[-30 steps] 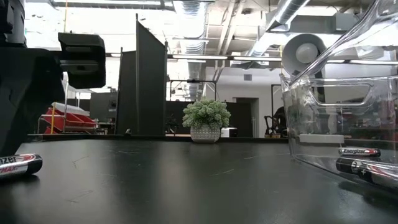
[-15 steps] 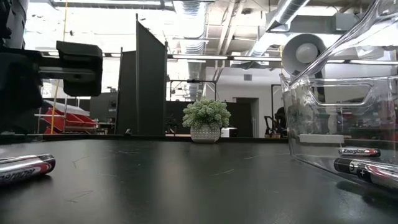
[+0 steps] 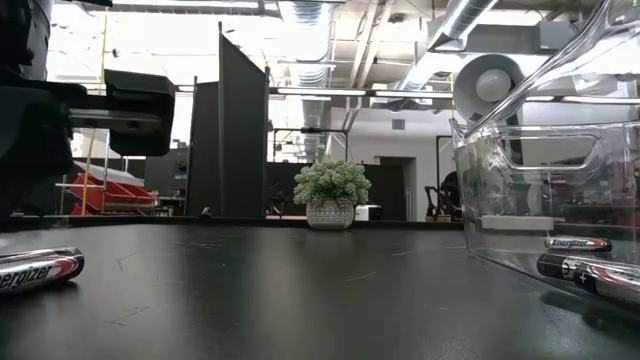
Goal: Sort batteries
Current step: Put the silver battery into the left transparent bin
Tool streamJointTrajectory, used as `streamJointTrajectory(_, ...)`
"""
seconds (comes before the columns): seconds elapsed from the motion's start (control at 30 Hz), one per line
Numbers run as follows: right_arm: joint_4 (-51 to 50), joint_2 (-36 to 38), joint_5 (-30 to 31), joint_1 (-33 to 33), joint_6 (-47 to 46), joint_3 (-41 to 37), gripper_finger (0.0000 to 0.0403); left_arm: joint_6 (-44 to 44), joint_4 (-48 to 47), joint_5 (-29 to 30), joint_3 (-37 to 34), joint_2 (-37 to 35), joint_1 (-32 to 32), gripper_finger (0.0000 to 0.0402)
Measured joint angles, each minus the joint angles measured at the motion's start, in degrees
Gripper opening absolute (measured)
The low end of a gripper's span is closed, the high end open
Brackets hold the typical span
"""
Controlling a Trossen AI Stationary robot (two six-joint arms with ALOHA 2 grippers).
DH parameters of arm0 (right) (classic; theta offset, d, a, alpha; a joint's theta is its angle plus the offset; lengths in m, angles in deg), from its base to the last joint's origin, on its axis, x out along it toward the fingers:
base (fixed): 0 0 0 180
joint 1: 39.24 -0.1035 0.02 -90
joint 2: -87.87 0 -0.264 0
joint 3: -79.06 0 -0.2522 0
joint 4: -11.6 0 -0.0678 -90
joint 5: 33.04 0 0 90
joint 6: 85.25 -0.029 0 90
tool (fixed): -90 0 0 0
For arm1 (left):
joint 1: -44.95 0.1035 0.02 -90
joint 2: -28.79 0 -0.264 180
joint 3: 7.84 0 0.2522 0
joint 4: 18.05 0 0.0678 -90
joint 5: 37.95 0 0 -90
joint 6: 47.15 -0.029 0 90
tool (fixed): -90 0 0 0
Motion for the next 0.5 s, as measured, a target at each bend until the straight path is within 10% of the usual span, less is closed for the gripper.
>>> streamJointTrajectory(0.5,8.4,2.1,4.7,-6.2,13.3,0.0,0.0222,-1.3,2.9,7.6,-0.2,-9.1,0.3,0.0044)
